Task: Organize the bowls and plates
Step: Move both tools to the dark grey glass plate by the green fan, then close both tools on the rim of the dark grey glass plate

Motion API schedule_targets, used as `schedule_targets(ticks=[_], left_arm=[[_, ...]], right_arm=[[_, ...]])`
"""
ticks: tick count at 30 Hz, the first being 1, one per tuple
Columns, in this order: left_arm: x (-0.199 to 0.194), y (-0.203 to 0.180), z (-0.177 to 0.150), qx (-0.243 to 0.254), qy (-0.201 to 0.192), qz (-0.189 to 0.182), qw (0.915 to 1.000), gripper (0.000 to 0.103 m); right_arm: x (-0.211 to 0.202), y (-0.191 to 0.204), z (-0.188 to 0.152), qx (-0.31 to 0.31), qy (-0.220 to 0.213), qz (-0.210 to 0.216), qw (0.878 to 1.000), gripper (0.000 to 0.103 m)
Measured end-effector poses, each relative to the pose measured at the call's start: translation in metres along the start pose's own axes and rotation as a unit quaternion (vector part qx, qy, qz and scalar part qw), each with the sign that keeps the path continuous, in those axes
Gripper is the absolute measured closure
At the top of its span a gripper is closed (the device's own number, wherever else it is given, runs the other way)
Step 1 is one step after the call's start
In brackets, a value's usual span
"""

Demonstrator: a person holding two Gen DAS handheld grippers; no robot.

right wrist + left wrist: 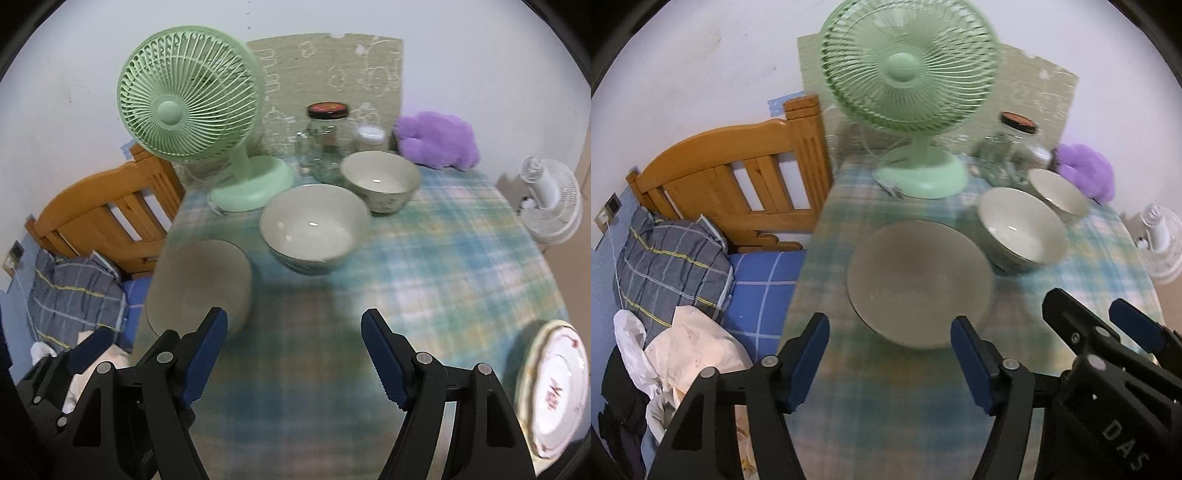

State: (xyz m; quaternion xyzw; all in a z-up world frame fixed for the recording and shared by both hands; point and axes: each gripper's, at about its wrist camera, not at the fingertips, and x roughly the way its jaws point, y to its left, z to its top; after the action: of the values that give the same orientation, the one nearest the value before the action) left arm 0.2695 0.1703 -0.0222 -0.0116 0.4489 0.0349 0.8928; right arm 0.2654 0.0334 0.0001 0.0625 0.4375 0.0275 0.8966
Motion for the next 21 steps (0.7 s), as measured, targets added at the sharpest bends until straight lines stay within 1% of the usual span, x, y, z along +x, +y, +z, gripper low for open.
schedule_targets(ticks=[2,5,6,7,8,10,11,13,15,16,17,18,19,20,21], left_arm=[[0.011,0.007,0.006,-0.007,-0.006,0.004,0.9999,0.041],[0.029,0.014,0.013,-0.016,-0.004,0.01,0.9998,0.047],[0.034,0.016,0.015,-0.017,-0.002,0.01,0.9998,0.05],[0.041,0.018,0.018,-0.018,0.003,0.009,0.9998,0.052],[0.048,0.019,0.02,-0.018,0.006,0.008,0.9998,0.054],[0.058,0.019,0.023,-0.015,0.01,0.005,0.9998,0.058],[0.062,0.019,0.025,-0.012,0.011,0.005,0.9999,0.06],[0.069,0.017,0.027,-0.007,0.011,0.004,0.9999,0.062],[0.076,0.016,0.029,-0.002,0.015,0.001,0.9999,0.067],[0.08,0.015,0.029,0.0,0.019,-0.001,0.9998,0.068],[0.084,0.016,0.03,0.002,0.021,-0.004,0.9998,0.071],[0.087,0.015,0.03,0.004,0.024,-0.005,0.9997,0.074],[0.088,0.015,0.03,0.005,0.024,-0.001,0.9997,0.076],[0.089,0.015,0.031,0.008,0.023,0.004,0.9997,0.08],[0.09,0.015,0.031,0.013,0.022,0.008,0.9996,0.082]], right_arm=[[0.013,0.009,0.008,-0.003,-0.002,0.003,1.0,0.025],[0.034,0.017,0.016,-0.004,-0.004,-0.001,1.0,0.027],[0.04,0.019,0.018,-0.004,-0.004,-0.003,1.0,0.028],[0.046,0.021,0.02,-0.004,-0.004,-0.005,1.0,0.034],[0.053,0.024,0.022,-0.004,-0.002,-0.008,1.0,0.037],[0.065,0.026,0.025,-0.003,0.003,-0.011,1.0,0.039],[0.07,0.026,0.026,-0.002,0.004,-0.01,1.0,0.041],[0.079,0.027,0.027,0.0,0.009,-0.009,1.0,0.043],[0.088,0.028,0.029,0.002,0.015,-0.006,1.0,0.045],[0.093,0.03,0.03,-0.001,0.019,-0.004,1.0,0.05],[0.096,0.032,0.03,-0.002,0.023,-0.003,1.0,0.053],[0.1,0.033,0.03,-0.004,0.026,-0.001,1.0,0.055],[0.103,0.034,0.03,-0.005,0.03,-0.001,1.0,0.059],[0.106,0.036,0.031,-0.007,0.032,-0.002,0.999,0.064],[0.108,0.037,0.031,-0.009,0.035,-0.003,0.999,0.066]])
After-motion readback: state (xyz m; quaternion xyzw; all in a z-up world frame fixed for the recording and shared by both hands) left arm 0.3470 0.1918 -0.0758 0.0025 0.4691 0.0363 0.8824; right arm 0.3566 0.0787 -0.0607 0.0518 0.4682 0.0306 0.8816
